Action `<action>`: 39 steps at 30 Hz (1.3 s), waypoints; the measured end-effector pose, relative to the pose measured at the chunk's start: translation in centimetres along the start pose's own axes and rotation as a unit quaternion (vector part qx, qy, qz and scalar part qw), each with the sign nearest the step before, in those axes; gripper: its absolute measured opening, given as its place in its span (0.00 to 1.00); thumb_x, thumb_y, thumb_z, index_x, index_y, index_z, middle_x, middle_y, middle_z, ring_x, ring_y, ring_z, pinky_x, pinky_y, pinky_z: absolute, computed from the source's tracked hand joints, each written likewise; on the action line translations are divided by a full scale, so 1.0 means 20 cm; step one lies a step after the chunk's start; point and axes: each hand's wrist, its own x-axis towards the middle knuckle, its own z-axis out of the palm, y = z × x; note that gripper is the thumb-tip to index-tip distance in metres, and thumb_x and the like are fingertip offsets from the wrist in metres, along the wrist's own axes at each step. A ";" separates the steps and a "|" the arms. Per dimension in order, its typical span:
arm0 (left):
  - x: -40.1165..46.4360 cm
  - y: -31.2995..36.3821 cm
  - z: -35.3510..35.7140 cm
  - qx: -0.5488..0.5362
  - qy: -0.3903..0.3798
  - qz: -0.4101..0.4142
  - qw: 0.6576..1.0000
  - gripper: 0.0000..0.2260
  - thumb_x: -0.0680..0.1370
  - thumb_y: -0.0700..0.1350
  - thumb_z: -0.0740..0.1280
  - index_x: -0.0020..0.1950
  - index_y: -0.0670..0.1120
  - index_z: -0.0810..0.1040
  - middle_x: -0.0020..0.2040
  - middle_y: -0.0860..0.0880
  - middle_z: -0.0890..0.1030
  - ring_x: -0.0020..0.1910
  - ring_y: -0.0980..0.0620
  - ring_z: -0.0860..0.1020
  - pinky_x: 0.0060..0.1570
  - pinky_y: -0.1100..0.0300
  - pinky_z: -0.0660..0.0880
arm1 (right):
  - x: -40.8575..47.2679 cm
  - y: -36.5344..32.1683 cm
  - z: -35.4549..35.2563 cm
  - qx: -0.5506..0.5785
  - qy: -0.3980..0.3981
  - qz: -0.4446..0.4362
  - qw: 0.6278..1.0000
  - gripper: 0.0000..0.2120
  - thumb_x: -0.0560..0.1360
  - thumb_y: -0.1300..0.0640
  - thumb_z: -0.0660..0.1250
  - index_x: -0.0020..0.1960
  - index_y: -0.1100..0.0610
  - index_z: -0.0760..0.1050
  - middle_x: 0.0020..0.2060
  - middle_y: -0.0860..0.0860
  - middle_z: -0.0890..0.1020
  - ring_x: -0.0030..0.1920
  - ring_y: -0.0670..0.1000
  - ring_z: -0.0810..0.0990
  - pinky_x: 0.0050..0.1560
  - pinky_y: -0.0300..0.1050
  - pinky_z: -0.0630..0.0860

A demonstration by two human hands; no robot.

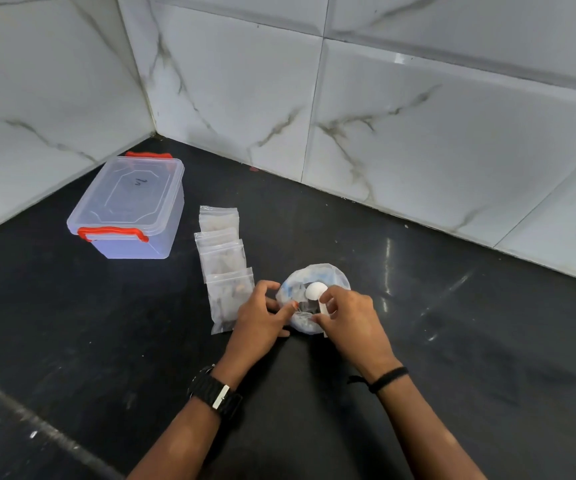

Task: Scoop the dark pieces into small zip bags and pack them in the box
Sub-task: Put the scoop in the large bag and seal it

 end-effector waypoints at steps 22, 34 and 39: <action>0.02 0.00 0.00 0.033 0.038 0.014 0.999 0.07 0.77 0.44 0.68 0.53 0.51 0.74 0.42 0.46 0.80 0.39 0.52 0.82 0.35 0.60 0.81 | -0.06 0.36 -0.06 0.086 0.139 0.114 0.980 0.05 0.72 0.65 0.68 0.39 0.58 0.80 0.35 0.47 0.80 0.37 0.43 0.77 0.40 0.34 0.74; -0.01 0.02 -0.08 0.056 0.051 0.024 0.997 0.08 0.77 0.46 0.69 0.51 0.52 0.71 0.44 0.53 0.81 0.44 0.55 0.81 0.47 0.53 0.81 | 0.02 0.17 -0.13 0.472 -0.138 0.123 0.862 0.11 0.78 0.61 0.64 0.59 0.61 0.76 0.49 0.58 0.84 0.47 0.51 0.84 0.44 0.41 0.80; -0.03 0.05 -0.08 0.021 0.027 -0.001 0.999 0.10 0.75 0.43 0.71 0.50 0.47 0.70 0.45 0.50 0.81 0.41 0.55 0.82 0.35 0.63 0.80 | 0.01 0.17 -0.12 0.514 -0.157 0.126 0.834 0.11 0.75 0.64 0.67 0.57 0.64 0.76 0.49 0.59 0.84 0.50 0.54 0.83 0.51 0.46 0.81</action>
